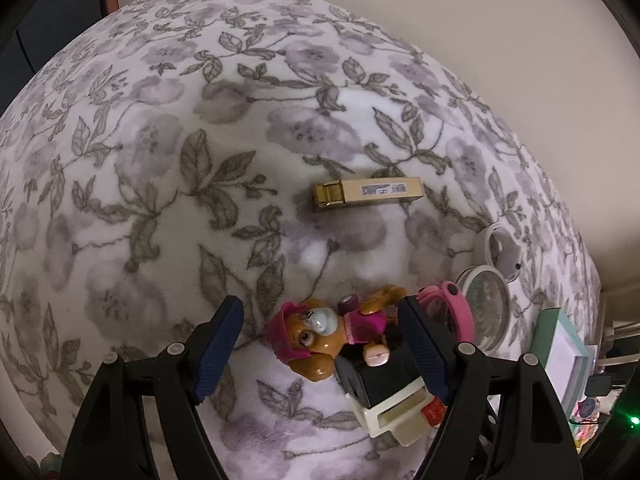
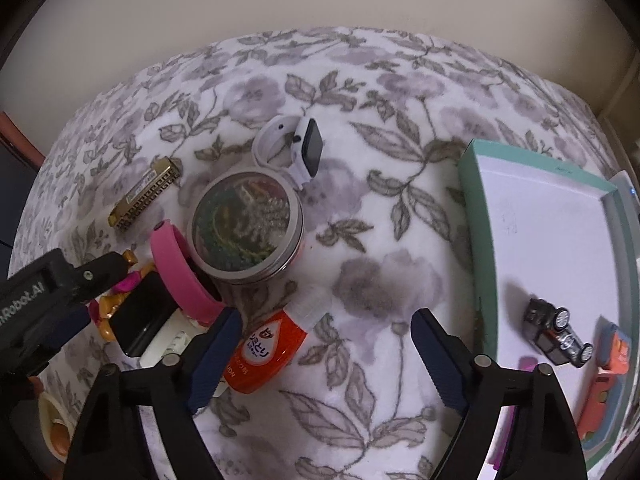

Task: Organize rigid objects
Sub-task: 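Grasp the red bottle with the right gripper while the left gripper grasps the pink-haired dog figure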

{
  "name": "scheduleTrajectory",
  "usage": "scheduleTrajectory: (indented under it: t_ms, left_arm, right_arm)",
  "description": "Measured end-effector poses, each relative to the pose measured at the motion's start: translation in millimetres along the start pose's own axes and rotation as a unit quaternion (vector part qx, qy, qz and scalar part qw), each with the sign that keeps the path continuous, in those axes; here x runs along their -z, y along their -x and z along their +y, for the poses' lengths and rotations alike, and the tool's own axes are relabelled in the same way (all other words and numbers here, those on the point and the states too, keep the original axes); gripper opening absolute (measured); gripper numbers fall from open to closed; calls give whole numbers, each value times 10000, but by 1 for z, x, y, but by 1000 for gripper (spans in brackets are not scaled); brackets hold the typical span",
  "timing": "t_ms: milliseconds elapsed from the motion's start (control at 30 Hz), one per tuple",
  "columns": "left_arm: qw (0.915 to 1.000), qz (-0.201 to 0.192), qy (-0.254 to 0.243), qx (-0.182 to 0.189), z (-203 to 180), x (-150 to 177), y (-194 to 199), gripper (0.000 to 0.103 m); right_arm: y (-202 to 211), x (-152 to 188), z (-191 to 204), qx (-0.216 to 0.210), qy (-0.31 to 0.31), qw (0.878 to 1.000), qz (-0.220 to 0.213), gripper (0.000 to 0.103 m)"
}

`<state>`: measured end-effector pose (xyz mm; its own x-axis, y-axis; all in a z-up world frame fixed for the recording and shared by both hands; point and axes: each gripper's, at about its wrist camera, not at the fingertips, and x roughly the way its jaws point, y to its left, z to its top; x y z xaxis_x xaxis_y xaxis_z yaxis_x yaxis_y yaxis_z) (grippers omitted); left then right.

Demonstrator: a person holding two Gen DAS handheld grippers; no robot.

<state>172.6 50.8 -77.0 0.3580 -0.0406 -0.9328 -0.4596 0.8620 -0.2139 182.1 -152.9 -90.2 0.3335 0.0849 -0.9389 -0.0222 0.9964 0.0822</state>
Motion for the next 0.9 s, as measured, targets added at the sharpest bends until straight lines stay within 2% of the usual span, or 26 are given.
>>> scheduleTrajectory:
  t_ms: [200,367,500,700,900]
  left_arm:
    - [9999,32,6,-106,0,2,-9,80]
    - [10000,-2,54,-76,1,1,-10,80]
    - [9999,16,106,-45,2,0,-9,80]
    - [9998,-8,195,-19,6,-1,-6,80]
    - [9994,44,322,104,9,1,-7,80]
  right_arm:
    - [-9,2,3,-101,4,9999,99,75]
    - [-12,4,8,-143,95,9998,106,70]
    - [-11,3,5,-251,83,9993,246,61]
    - [-6,2,-8,-59,37,9991,430,54]
    - [-6,2,-12,-140,-3,9987,499,44]
